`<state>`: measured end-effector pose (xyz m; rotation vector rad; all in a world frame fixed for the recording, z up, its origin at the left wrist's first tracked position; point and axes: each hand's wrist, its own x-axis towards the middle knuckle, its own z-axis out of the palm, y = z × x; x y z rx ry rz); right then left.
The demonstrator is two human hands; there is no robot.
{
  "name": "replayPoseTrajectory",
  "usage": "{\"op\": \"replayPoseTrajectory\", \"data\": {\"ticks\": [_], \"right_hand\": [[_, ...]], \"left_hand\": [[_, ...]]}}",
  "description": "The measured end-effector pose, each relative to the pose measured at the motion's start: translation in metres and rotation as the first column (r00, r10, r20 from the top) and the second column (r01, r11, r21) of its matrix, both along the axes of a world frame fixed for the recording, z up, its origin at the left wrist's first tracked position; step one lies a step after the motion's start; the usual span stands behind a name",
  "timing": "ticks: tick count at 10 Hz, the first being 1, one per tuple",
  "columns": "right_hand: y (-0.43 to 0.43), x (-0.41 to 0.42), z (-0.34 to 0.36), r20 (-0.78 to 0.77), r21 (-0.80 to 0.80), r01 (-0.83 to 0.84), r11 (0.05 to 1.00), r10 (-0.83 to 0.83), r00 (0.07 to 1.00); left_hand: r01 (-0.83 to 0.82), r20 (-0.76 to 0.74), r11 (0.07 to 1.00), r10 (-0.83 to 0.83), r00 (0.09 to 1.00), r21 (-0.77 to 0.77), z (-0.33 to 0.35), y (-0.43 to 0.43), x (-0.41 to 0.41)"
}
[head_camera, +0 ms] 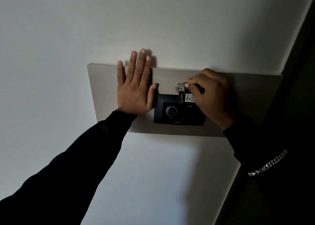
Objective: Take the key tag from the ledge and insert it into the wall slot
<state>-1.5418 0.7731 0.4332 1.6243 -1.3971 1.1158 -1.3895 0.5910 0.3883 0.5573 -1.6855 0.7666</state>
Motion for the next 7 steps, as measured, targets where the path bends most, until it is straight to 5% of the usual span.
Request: {"op": "replayPoseTrajectory", "data": {"ticks": [3, 7], "right_hand": [[0.01, 0.005, -0.007, -0.075, 0.094, 0.088, 0.992, -0.081, 0.994], [0.065, 0.018, 0.008, -0.01, 0.305, 0.122, 0.944, -0.125, 0.992]], "left_hand": [[0.009, 0.063, 0.997, -0.014, 0.998, 0.077, 0.002, 0.007, 0.006], [0.224, 0.131, 0.908, -0.285, 0.95, 0.354, 0.068, 0.037, 0.021]]}}
